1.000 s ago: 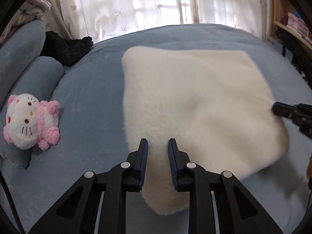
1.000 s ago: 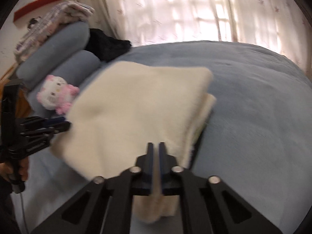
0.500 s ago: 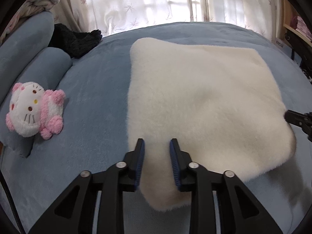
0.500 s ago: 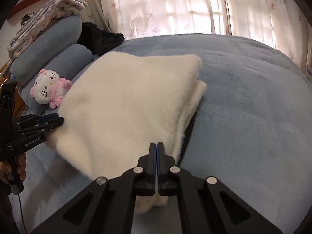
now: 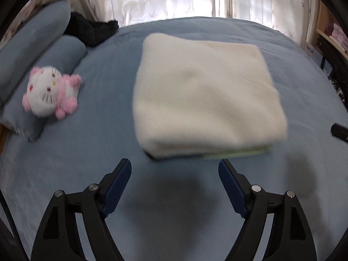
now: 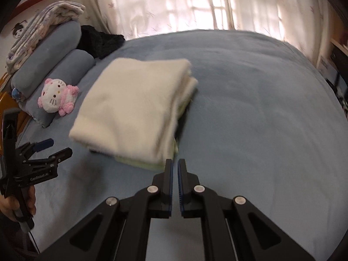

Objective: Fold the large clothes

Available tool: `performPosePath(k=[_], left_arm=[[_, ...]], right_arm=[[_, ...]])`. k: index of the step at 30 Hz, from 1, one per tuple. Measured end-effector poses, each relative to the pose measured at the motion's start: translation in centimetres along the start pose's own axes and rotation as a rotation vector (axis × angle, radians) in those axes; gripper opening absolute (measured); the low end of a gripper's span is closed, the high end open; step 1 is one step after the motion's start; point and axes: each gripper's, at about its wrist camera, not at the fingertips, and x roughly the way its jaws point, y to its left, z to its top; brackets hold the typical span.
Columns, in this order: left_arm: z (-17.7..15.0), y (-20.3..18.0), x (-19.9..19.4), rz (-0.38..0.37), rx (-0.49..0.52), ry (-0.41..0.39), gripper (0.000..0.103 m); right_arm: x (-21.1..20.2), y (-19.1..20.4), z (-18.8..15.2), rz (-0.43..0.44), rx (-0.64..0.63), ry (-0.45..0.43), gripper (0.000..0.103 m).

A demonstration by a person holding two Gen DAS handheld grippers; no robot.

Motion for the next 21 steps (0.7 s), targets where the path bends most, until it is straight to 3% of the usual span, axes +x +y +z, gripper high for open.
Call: performPosePath(k=[2, 6, 8, 10, 13, 21], left_arm=[[-1.6, -0.9, -1.2, -0.026, -0.017, 0.024, 0.089], [-5.4, -2.7, -4.5, -0.048, -0.043, -0.003, 0.091], [-7.4, -3.7, -6.2, -0.082, -0.057, -0.012, 0.097], [-9.9, -4.9, -8.2, -0.124, -0.079, -0.037, 0.102], [-13.7, -6.8, -10.9, -0.148, -0.092, -0.068, 0.102], [-21.4, -10.8, -16.5, -0.119, -0.161, -0.104, 0.102]], right_arm=[[-1.2, -0.1, -1.8, -0.022, -0.001, 0.031, 0.005], [-3.8, -0.4, -6.2, -0.049, -0.019, 0.057, 0.009], [-5.2, -0.5, -8.4, -0.045, -0.015, 0.059, 0.025], [-6.7, -0.9, -10.8, -0.044, -0.002, 0.054, 0.048], [-9.0, -1.7, -14.5, -0.032, 0.035, 0.040, 0.049], [-14.3, -2.0, -22.2, -0.042, 0.098, 0.009, 0.049]])
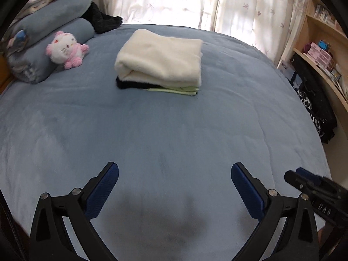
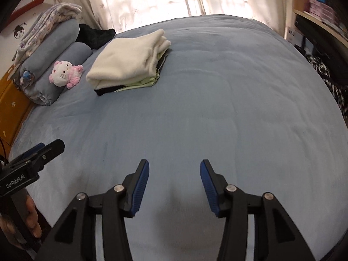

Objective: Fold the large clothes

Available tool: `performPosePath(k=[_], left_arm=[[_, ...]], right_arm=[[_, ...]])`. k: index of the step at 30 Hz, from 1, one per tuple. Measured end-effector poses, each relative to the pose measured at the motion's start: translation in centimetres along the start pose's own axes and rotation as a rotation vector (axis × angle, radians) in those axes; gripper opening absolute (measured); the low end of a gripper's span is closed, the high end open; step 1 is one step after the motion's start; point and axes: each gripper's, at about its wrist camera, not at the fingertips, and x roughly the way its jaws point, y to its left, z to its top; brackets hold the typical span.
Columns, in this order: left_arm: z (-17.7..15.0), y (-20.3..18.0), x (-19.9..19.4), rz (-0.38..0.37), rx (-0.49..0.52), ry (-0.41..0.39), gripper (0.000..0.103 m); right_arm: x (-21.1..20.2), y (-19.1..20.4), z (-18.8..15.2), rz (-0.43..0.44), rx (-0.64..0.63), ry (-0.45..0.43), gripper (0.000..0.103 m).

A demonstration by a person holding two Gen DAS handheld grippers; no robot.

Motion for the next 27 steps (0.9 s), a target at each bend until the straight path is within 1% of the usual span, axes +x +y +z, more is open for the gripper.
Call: performPosePath(k=[3, 6, 10, 13, 17, 20, 27], left_arm=[[-2.1, -1.4, -2.3, 0.007, 0.003, -0.014, 0.102], [-3.3, -2.5, -3.6, 0.016, 0.031, -0.004, 0.102], [-3.9, -3.5, -5.1, 0.015, 0.065, -0.014, 0.102], [-4.2, -4.3, -6.4, 0.025, 0.082, -0.036, 0.102], [-4.4, -5.1, -7.8, 0.022, 0.102, -0.062, 0.102], [-4.5, -5.6, -8.3, 0.032, 0.115, -0.074, 0.102], [-4.4, -5.9, -8.6, 0.024, 0.115, -0.065, 0.102]], right_arm=[[-1.6, -0.1, -1.9, 0.000, 0.018, -0.011, 0.051], [-3.2, 0.2, -3.0, 0.003, 0.018, -0.031, 0.051], [-5.2, 0.6, -3.4, -0.009, -0.014, -0.074, 0.052], [-6.8, 0.9, -3.3, -0.022, -0.030, -0.113, 0.052], [-8.0, 1.4, -3.5, -0.010, -0.037, -0.140, 0.052], [-8.5, 1.9, -3.5, -0.016, -0.050, -0.156, 0.052], [-8.6, 2.4, -3.6, -0.037, -0.065, -0.172, 0.052]])
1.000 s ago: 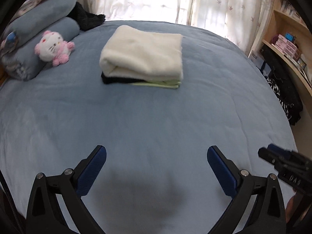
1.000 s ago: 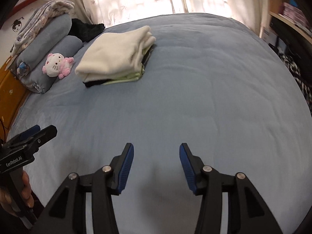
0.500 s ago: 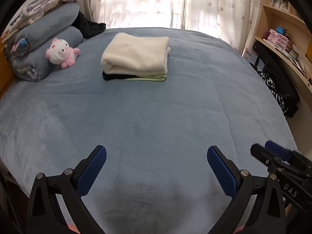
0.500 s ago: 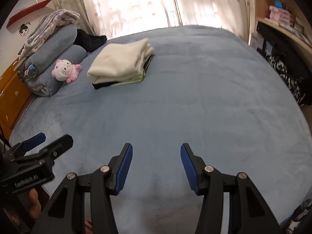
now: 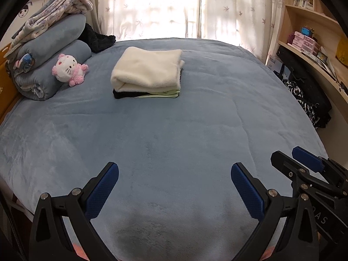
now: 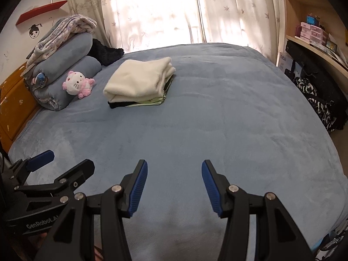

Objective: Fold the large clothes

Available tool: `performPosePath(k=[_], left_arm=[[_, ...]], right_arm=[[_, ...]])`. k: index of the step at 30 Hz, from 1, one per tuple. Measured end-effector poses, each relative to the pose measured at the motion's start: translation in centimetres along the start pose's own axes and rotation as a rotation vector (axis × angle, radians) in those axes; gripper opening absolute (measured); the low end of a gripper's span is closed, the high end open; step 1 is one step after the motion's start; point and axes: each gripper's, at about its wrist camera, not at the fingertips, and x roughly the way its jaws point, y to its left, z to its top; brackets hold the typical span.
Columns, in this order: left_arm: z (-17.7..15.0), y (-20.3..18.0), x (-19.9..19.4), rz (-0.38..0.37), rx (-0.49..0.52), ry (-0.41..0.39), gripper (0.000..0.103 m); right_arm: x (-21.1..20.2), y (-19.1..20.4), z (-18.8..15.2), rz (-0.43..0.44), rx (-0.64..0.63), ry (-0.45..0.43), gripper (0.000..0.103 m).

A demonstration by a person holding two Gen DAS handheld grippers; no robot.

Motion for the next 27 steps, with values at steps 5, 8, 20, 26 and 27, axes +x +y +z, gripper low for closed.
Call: performPosePath(k=[5, 8, 20, 26, 27], left_arm=[[0.29, 0.16, 0.11, 0.002, 0.010, -0.003, 0.102], [0.30, -0.01, 0.14, 0.003, 0.008, -0.004, 0.102], [0.82, -0.50, 0.34, 0.024, 0.012, -0.003, 0.102], [0.94, -0.44, 0.27, 0.022, 0.007, -0.001, 0.102], [0.94, -0.45, 0.28, 0.024, 0.008, 0.000, 0.102]], right_arm=[[0.11, -0.41, 0.05, 0.006, 0.018, 0.007, 0.052], [0.09, -0.46, 0.05, 0.004, 0.025, 0.006, 0.052], [0.19, -0.41, 0.36, -0.019, 0.034, -0.005, 0.052], [0.25, -0.49, 0.42, -0.022, 0.042, -0.012, 0.052], [0.20, -0.44, 0.34, -0.023, 0.042, -0.013, 0.052]])
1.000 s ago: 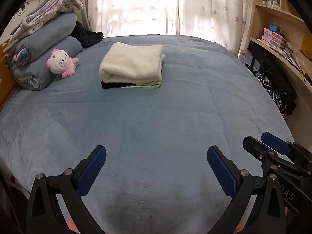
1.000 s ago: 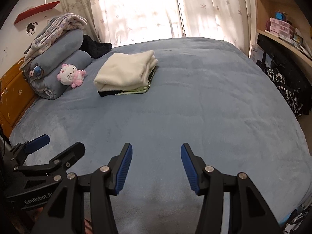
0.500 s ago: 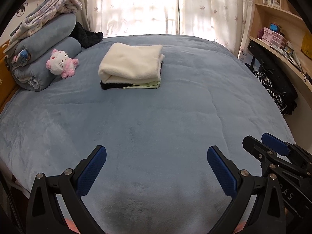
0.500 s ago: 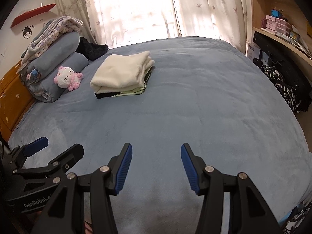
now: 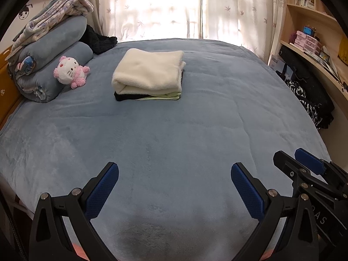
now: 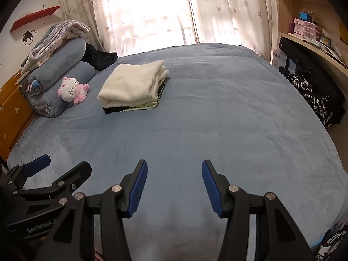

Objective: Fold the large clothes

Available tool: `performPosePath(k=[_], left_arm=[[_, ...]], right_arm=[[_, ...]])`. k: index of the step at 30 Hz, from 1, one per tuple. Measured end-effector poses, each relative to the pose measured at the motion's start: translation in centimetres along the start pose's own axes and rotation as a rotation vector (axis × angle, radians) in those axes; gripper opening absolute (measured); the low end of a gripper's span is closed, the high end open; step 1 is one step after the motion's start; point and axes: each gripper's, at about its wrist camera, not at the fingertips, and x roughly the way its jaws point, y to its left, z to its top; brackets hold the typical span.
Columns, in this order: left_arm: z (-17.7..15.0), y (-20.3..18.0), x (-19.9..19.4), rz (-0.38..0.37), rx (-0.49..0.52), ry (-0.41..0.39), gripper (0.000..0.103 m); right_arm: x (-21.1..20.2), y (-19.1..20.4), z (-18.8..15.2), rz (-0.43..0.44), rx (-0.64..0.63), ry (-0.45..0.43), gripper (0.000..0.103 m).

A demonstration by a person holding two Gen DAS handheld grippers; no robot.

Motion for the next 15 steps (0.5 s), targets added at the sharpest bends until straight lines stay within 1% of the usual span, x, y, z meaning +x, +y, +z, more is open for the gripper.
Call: performPosePath(k=[15], left_arm=[[0.23, 0.19, 0.51, 0.010, -0.007, 0.014, 0.102]], right_arm=[[0.16, -0.12, 0.08, -0.009, 0.004, 0.005, 0.052]])
